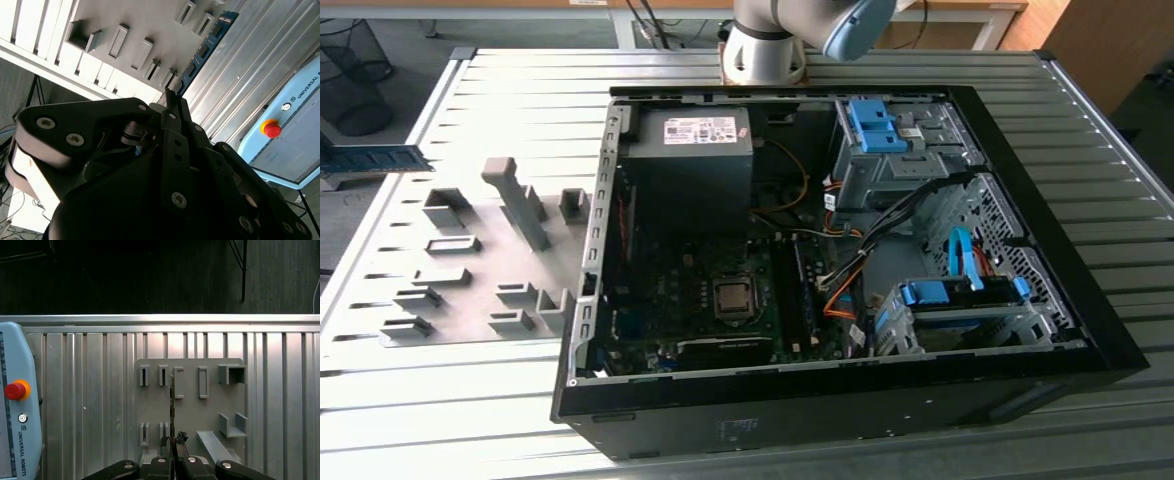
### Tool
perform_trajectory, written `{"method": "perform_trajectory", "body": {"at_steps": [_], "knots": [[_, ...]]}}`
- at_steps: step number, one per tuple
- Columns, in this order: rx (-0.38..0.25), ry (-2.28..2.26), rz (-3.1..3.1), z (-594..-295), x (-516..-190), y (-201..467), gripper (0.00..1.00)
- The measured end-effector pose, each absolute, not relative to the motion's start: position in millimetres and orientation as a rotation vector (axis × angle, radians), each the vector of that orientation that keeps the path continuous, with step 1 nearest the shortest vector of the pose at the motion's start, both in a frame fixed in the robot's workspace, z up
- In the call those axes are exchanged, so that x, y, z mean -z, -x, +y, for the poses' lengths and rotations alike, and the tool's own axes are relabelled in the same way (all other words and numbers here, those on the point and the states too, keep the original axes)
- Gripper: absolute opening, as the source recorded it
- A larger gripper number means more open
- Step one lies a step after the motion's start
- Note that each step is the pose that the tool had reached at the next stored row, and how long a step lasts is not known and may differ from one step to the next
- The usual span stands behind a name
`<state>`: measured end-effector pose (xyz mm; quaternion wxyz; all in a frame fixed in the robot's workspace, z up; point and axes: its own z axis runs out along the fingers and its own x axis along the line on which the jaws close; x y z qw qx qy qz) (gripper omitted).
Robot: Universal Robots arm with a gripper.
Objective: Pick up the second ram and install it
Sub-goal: 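Pick up the second ram and move it above second insertion slot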
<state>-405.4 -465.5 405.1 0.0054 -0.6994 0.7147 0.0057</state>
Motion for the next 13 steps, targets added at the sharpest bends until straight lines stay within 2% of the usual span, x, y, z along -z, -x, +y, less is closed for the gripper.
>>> {"method": "perform_trajectory", "body": {"at_steps": [13], "knots": [[-0.018, 2.190, 2.237, -465.4, -405.1, 400.3, 0.14]]}}
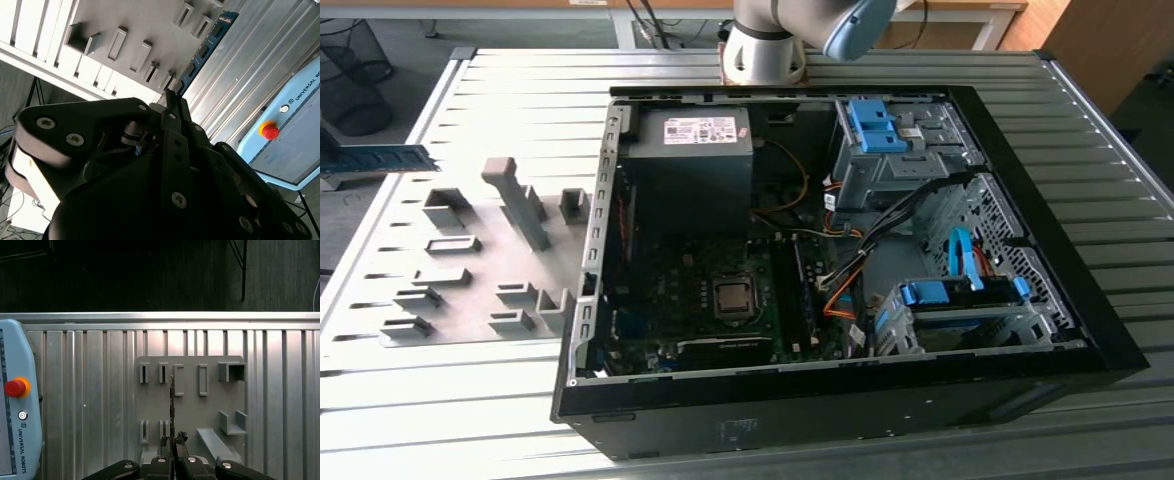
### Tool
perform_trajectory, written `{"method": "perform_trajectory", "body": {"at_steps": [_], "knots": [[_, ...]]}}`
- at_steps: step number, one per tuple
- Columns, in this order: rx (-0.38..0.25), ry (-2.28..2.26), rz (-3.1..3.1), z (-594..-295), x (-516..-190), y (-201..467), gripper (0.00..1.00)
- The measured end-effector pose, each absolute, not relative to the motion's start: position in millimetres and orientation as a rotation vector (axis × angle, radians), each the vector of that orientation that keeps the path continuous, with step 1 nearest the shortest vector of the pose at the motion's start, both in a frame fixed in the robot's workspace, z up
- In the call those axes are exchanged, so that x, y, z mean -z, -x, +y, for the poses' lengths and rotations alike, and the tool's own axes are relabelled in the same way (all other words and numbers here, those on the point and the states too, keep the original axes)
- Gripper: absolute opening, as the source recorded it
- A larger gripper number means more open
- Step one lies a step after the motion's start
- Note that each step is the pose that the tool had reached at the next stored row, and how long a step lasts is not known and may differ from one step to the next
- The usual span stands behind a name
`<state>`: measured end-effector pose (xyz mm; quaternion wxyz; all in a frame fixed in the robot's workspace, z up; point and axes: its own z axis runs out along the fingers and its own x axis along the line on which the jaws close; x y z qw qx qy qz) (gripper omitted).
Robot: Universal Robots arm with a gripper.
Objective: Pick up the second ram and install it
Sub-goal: 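Pick up the second ram and move it above second insertion slot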
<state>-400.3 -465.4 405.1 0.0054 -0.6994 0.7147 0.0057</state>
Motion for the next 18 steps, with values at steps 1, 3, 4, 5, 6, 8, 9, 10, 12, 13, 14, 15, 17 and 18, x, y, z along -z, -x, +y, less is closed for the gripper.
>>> {"method": "perform_trajectory", "body": {"at_steps": [1, 3, 4, 5, 6, 8, 9, 10, 12, 13, 14, 15, 17, 18], "knots": [[-0.018, 2.190, 2.237, -465.4, -405.1, 399.8, 0.14], [-0.018, 2.190, 2.238, -465.4, -405.0, 399.0, 0.14], [-0.018, 2.190, 2.238, -465.4, -405.0, 398.6, 0.14], [-0.018, 2.190, 2.238, -465.4, -405.0, 398.1, 0.14], [-0.018, 2.190, 2.238, -465.4, -405.1, 397.6, 0.14], [-0.018, 2.190, 2.238, -465.4, -405.0, 396.7, 0.14], [-0.018, 2.190, 2.238, -465.4, -405.1, 396.3, 0.14], [-0.018, 2.190, 2.238, -465.4, -405.1, 395.8, 0.14], [-0.018, 2.190, 2.238, -465.4, -405.1, 394.9, 0.14], [-0.018, 2.190, 2.237, -465.4, -405.0, 394.4, 0.14], [-0.018, 2.190, 2.237, -465.4, -405.0, 394.0, 0.14], [-0.018, 2.190, 2.237, -465.4, -405.0, 393.6, 0.14], [-0.018, 2.190, 2.238, -465.4, -405.0, 392.9, 0.14], [-0.018, 2.190, 2.238, -465.4, -405.1, 392.5, 0.14]]}}
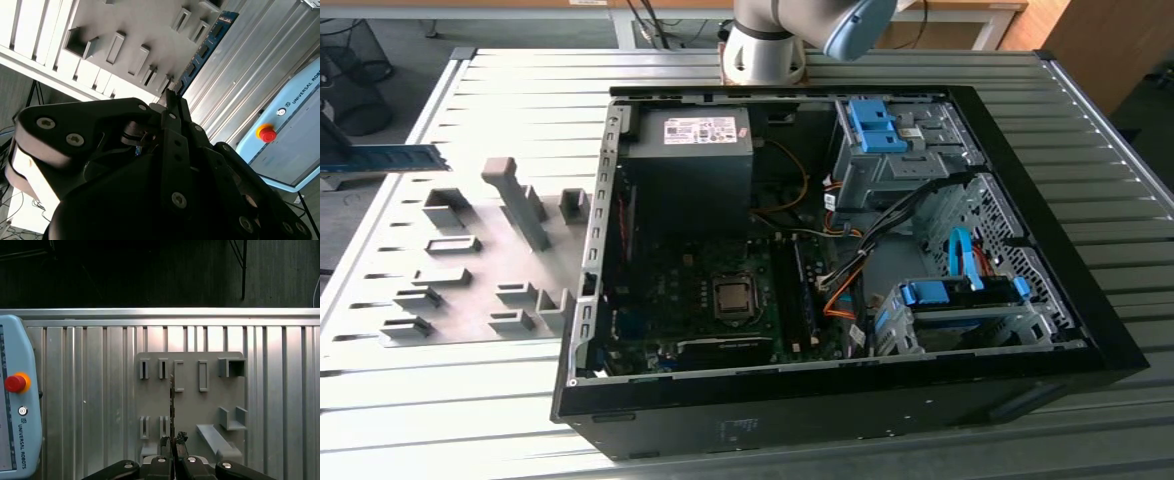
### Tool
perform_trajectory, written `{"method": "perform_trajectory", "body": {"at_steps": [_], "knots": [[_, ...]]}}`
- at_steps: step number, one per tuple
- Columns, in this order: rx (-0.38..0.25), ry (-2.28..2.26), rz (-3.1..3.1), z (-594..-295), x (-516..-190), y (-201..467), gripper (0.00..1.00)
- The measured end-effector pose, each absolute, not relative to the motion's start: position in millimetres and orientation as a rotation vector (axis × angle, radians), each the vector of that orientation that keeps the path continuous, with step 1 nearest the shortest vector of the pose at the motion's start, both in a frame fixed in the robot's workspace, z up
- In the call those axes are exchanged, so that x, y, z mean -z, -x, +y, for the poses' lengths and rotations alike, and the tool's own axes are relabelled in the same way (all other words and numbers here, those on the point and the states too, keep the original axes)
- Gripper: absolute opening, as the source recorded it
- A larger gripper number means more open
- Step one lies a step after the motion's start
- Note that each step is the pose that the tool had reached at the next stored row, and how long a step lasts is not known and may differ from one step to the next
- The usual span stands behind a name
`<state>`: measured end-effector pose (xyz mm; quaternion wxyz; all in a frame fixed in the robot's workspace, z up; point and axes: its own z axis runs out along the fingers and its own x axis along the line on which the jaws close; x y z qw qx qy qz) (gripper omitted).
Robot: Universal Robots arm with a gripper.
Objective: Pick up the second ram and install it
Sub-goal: 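Pick up the second ram and move it above second insertion slot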
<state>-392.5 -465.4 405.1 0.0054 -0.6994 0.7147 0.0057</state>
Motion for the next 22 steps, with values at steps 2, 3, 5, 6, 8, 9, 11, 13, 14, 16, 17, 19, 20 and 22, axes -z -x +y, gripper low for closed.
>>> {"method": "perform_trajectory", "body": {"at_steps": [2, 3, 5, 6, 8, 9, 11, 13, 14, 16, 17, 19, 20, 22], "knots": [[-0.018, 2.190, 2.238, -465, -405, 392, 0.14], [-0.018, 2.190, 2.237, -465, -405, 391, 0.14], [-0.018, 2.190, 2.237, -465, -405, 390, 0.14], [-0.018, 2.190, 2.237, -465, -405, 390, 0.14], [-0.018, 2.190, 2.238, -465, -405, 389, 0.14], [-0.018, 2.190, 2.237, -465, -405, 389, 0.14], [-0.018, 2.190, 2.238, -465, -405, 387, 0.14], [-0.018, 2.190, 2.238, -465, -405, 386, 0.14], [-0.018, 2.190, 2.237, -465, -405, 386, 0.14], [-0.018, 2.190, 2.237, -465, -405, 384, 0.14], [-0.018, 2.190, 2.238, -465, -405, 384, 0.14], [-0.018, 2.190, 2.238, -465, -405, 382, 0.14], [-0.018, 2.190, 2.237, -465, -405, 381, 0.14], [-0.018, 2.190, 2.237, -465, -405, 380, 0.14]]}}
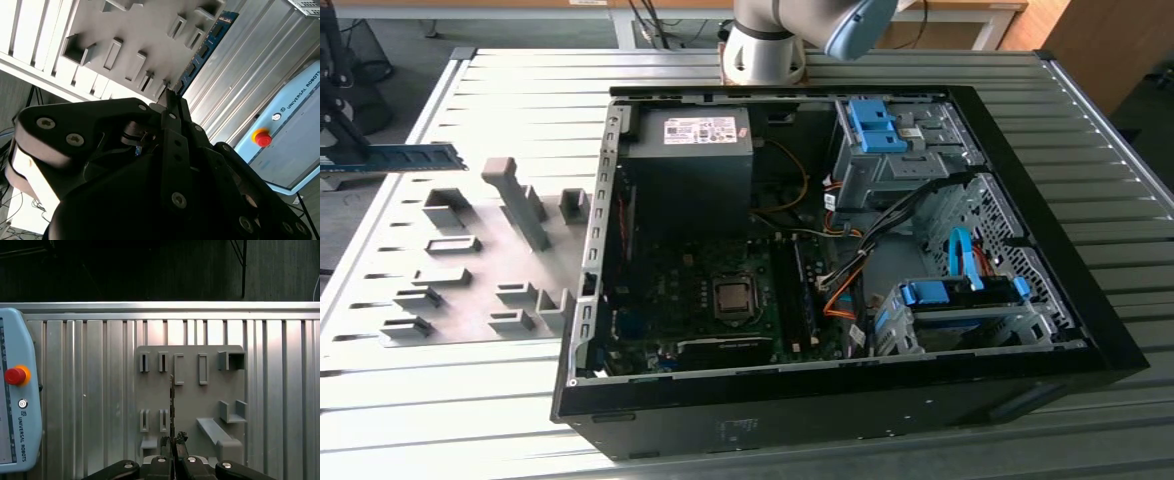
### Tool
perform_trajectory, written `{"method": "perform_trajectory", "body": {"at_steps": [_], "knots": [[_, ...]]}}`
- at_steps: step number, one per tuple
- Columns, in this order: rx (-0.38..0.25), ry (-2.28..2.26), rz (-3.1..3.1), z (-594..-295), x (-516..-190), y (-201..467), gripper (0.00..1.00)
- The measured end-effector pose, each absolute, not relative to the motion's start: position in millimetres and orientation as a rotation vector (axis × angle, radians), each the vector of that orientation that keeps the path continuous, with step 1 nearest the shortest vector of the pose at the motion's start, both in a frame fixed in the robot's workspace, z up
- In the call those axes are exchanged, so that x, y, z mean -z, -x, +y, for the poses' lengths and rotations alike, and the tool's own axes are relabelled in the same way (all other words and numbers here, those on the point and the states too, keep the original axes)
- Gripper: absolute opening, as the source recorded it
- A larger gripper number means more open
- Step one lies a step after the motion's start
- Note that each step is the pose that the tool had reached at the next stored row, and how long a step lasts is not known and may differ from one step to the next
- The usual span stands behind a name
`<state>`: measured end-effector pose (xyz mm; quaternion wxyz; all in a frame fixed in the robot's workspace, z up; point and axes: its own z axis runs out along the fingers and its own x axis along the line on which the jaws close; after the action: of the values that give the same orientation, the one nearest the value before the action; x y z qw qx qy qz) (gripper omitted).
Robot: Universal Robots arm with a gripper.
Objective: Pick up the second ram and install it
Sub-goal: 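Pick up the second ram and move it above second insertion slot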
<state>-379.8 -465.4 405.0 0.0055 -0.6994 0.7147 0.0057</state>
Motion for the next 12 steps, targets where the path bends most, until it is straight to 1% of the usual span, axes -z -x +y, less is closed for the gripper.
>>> {"method": "perform_trajectory", "body": {"at_steps": [12], "knots": [[-0.018, 2.190, 2.237, -465, -405, 368, 0.14]]}}
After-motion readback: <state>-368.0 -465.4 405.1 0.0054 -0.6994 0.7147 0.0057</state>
